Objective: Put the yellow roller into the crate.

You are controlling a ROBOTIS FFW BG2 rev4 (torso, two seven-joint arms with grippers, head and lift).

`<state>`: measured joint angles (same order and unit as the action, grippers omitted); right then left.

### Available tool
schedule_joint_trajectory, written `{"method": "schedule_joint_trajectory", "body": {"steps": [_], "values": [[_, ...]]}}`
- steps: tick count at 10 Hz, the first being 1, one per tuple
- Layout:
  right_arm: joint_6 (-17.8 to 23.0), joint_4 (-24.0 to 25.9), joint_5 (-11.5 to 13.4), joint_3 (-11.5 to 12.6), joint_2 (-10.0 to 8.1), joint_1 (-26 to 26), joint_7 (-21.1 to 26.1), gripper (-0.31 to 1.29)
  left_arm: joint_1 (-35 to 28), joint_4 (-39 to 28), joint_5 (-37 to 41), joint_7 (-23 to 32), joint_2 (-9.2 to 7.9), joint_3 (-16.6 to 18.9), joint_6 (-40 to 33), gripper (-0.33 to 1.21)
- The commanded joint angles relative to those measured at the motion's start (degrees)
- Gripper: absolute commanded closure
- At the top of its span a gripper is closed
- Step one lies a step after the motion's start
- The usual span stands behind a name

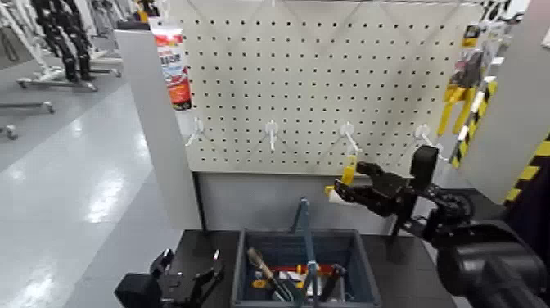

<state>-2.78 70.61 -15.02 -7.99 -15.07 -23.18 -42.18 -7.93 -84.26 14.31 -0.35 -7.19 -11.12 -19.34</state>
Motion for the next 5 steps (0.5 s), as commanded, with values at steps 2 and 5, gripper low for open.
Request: {"method": "schedule_joint_trajectory", "body": {"steps": [2,5], "values": [[-0.1,-0.6,0.0,-0.6,0.13,-0.5,0.6,1.17,0.0,0.1,0.1,0.0,-0.01,0.0,0.0,0.1],[-0.1,0.1,0.1,-0.7,0.13,-0.2,0.8,1.28,0.0,0.1,0.1,-0.3,-0.01,0.0,0.0,0.1]]}}
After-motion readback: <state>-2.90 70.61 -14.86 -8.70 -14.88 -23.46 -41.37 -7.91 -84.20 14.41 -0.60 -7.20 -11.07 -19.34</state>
